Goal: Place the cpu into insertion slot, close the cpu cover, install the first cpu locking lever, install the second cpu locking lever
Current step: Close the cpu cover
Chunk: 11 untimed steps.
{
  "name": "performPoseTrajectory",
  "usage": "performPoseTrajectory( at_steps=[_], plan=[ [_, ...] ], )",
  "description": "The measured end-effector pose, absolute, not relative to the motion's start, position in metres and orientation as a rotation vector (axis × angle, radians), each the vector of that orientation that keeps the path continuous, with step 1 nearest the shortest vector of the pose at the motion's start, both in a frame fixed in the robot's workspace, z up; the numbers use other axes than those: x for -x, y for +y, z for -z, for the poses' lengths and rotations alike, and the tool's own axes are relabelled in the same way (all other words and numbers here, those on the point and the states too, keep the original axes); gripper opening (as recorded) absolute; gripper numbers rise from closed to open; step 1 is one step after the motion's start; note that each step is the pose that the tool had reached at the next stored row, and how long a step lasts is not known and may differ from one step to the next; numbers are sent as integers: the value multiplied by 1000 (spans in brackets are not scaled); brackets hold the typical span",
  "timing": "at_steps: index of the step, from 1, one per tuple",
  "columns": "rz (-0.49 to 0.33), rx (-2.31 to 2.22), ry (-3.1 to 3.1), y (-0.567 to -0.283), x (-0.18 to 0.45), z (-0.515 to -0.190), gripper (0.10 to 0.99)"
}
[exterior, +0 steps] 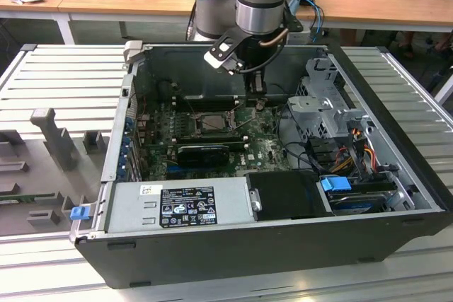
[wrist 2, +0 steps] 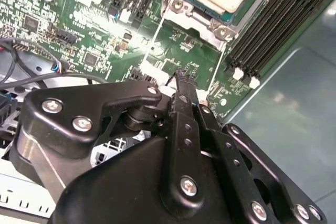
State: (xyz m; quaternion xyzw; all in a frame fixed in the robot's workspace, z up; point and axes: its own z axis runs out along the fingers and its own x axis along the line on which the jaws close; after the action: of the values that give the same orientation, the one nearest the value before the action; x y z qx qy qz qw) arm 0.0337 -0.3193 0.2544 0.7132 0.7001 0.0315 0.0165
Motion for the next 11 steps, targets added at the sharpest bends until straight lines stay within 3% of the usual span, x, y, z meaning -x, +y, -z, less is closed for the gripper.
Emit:
performPoseTrajectory(
  at_steps=[11],
  plan=[
    [-98,-2217,2177,-319,-50,-254,106]
  ],
)
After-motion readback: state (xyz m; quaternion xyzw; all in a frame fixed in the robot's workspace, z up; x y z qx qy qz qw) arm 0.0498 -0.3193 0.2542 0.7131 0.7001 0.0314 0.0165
